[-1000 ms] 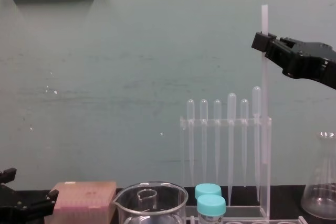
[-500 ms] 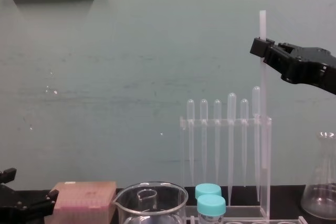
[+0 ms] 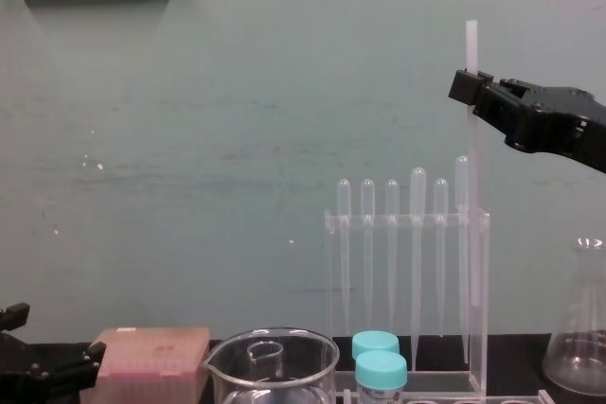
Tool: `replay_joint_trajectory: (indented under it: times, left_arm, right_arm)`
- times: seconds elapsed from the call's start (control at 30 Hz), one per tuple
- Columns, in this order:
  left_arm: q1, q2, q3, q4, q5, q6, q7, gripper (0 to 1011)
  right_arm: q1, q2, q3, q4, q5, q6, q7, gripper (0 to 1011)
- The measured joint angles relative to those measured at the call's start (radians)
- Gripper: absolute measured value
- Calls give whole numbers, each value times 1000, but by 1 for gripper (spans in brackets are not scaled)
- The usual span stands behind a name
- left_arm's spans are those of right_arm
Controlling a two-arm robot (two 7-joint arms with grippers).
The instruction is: Pick up the stirring rod with one hand, then place it down.
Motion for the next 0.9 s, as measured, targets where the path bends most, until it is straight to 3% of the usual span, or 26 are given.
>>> replay_joint_trajectory:
  times: [0.9]
  left_arm:
    - [0,0,0,0,0,0,0,1000]
  right_arm:
    - [-6,1,-6,2,-7,-8,0,69]
